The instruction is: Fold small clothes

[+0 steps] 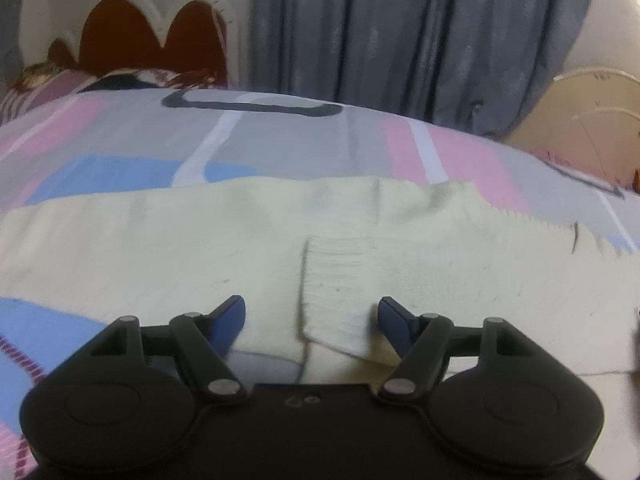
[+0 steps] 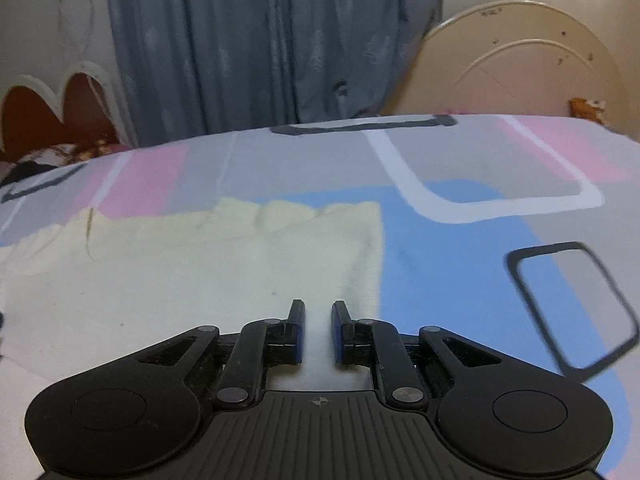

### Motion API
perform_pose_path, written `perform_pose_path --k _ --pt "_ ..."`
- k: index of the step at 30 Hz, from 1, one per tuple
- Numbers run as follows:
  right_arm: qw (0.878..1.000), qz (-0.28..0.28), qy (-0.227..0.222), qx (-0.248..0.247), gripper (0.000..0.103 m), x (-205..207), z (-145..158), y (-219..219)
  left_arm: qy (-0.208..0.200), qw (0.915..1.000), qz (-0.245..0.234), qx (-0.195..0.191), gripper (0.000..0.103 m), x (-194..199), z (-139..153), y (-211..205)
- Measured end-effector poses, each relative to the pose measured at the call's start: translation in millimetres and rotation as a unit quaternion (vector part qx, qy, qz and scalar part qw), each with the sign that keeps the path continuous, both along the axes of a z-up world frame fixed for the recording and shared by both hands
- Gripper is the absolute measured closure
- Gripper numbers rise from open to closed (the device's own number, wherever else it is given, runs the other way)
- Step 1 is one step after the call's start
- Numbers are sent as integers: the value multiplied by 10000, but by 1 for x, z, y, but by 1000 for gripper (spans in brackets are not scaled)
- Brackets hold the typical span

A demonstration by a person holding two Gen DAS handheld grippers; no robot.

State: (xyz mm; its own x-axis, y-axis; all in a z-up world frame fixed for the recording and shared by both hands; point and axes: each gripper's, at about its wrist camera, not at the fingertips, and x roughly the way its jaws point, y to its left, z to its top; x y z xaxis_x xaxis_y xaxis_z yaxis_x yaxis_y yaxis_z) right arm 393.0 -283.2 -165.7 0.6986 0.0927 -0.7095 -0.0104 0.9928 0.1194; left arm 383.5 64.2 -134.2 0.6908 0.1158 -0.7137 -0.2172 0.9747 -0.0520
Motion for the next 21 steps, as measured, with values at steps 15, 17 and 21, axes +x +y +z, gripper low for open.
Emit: perform_pose_path --k 15,17,21 --pt "9895 1218 -10 779 50 -22 29 148 83 9958 905 117 22 -47 23 103" --pt "9881 1319 0 787 50 -23 27 170 90 9939 1096 26 22 -56 23 126" --pt "9862 1474 35 756 50 -15 22 210 126 9864 1604 -336 22 -71 18 175"
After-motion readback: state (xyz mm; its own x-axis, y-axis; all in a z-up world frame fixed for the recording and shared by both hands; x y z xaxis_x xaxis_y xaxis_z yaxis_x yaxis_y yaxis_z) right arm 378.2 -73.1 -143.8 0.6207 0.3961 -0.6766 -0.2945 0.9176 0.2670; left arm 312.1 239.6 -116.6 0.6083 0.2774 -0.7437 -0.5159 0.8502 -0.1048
